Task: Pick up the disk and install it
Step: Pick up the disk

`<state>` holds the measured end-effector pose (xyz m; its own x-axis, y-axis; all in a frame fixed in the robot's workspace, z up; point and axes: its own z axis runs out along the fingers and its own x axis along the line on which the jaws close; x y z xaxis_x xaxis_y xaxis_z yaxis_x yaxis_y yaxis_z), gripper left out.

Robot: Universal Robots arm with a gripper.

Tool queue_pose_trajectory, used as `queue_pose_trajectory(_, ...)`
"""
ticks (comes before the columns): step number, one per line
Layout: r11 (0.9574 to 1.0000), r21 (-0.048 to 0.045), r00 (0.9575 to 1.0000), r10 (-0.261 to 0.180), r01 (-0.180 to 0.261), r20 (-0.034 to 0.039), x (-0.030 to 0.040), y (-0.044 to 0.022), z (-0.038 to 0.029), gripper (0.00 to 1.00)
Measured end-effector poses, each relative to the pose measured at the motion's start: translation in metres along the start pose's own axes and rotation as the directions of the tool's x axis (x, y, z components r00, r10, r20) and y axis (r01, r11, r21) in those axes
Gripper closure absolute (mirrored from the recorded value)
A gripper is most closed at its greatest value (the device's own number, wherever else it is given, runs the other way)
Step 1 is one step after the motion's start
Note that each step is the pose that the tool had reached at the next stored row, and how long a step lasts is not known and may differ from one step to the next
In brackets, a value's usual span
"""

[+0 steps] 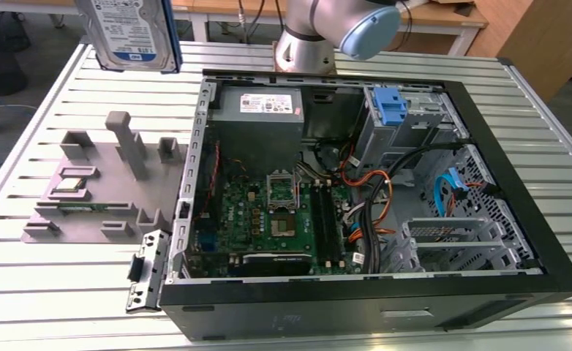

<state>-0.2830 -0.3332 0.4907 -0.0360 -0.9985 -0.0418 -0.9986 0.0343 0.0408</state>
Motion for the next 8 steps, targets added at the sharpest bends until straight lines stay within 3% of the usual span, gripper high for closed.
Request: queue_pose_trajectory(8, 1.0, 0.0, 1.0, 0.0, 0.0, 0.0, -0.0007, -0.0183, -0.0006, 0.65)
